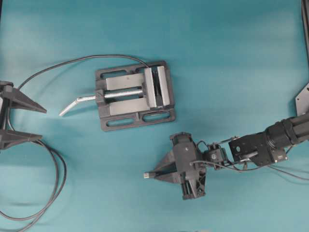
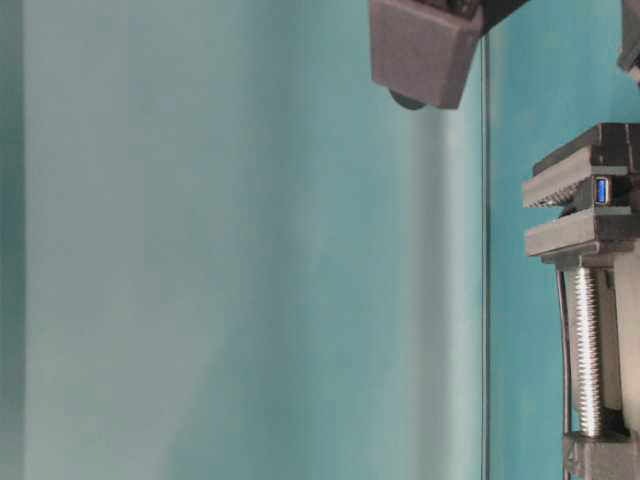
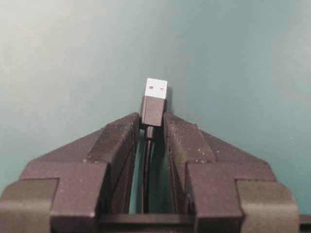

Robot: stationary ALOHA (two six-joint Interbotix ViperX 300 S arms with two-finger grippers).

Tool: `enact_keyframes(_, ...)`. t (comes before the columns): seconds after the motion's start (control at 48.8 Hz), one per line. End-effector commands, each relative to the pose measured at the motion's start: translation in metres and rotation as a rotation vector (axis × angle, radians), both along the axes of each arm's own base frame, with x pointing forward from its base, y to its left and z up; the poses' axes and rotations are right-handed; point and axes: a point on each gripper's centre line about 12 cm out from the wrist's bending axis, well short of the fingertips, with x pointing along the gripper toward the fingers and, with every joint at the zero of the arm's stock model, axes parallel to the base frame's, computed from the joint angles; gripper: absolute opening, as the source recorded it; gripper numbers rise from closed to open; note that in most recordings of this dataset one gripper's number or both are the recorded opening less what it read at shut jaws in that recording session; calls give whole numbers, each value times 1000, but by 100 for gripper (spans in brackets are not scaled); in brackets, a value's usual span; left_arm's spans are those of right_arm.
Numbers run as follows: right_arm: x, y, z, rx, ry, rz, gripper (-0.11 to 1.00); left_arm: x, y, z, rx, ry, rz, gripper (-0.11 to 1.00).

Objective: Insert the USB cable into the fixed female connector.
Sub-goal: 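Hold the black USB plug in the right gripper and reorient it upward, then move the right gripper with the plug toward the blue port in the vise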

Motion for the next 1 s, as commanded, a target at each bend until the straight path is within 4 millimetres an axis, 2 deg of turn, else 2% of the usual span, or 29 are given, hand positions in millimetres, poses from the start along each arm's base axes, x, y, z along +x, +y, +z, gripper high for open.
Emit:
enact_keyframes(0.0,5,4,15,26,-44,-17,21,2,1,2,3,-13,4,94)
enact_keyframes(0.225,6,8,19,42,-48,-67,21,-3,2,-8,-16,-58,14,94)
enact_keyframes(0.41,6,11,21,41,-45,-152,21,-3,2,-8,-14,-63,15,94)
enact_keyframes(0.717,11,16,35,11,-57,-341,21,-3,2,-7,-13,-66,16,94)
enact_keyframes(0.983,6,9,43,0,-81,-563,21,-3,2,-7,-13,-66,18,94)
